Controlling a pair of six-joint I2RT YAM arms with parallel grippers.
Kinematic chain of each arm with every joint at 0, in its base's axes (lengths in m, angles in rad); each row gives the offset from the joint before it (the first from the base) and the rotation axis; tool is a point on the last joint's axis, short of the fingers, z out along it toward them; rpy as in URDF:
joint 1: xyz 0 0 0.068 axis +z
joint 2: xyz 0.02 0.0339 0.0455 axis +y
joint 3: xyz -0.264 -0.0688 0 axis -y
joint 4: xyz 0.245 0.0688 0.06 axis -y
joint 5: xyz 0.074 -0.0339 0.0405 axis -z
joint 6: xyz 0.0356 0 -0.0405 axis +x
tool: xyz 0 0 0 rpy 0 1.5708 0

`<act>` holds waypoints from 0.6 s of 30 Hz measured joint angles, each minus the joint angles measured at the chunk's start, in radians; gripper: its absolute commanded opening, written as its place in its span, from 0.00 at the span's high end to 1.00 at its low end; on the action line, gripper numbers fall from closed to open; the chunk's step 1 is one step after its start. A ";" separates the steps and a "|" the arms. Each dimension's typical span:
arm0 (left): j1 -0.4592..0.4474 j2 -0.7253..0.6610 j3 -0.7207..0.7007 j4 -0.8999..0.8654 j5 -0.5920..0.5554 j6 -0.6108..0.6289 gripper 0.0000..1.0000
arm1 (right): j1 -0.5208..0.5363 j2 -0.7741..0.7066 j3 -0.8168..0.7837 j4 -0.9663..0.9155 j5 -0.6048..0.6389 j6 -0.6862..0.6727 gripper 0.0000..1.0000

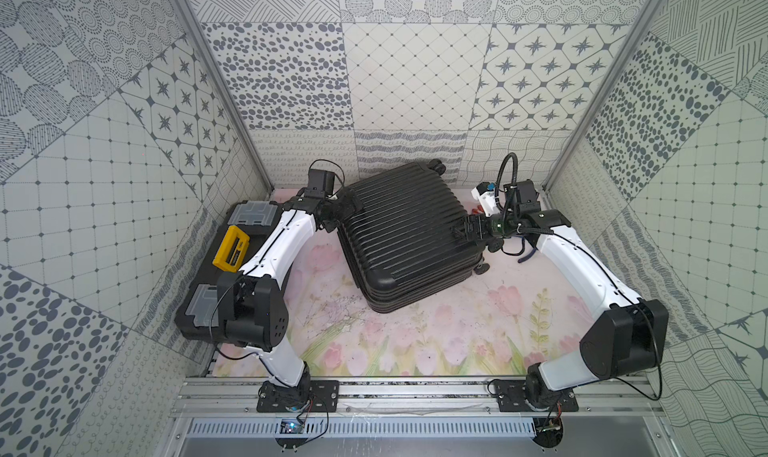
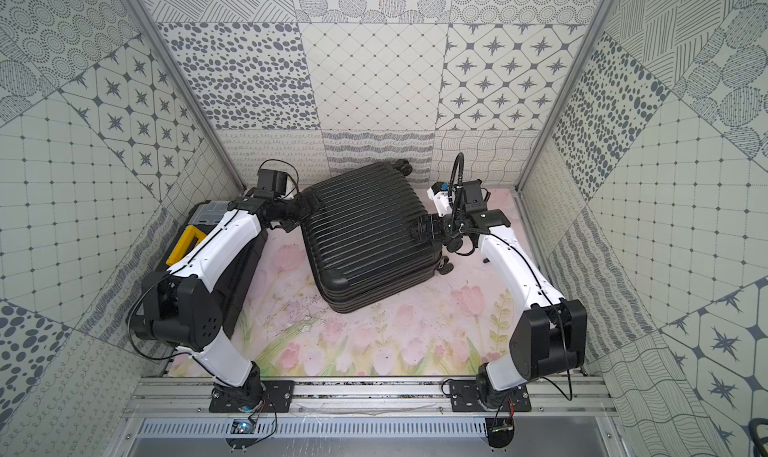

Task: Close the suitcase zippers
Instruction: Adjust the suitcase at the center of the board.

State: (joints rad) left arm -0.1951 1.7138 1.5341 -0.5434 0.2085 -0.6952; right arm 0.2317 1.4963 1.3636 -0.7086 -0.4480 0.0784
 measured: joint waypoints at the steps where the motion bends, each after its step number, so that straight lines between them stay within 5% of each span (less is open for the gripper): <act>1: 0.004 0.018 0.025 -0.008 0.006 0.014 0.07 | 0.002 -0.005 0.000 -0.007 0.013 0.010 0.02; 11: 0.048 0.043 0.148 -0.141 -0.016 0.154 0.06 | -0.066 -0.119 -0.001 -0.047 0.072 0.072 0.02; 18: 0.066 -0.101 0.042 -0.244 -0.053 0.214 0.10 | -0.051 -0.272 -0.082 -0.035 0.004 0.070 0.02</act>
State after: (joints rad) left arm -0.1295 1.6131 1.5761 -0.7876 0.1551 -0.4816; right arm 0.1802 1.2243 1.2819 -0.7433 -0.4438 0.1482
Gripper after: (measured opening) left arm 0.912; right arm 0.977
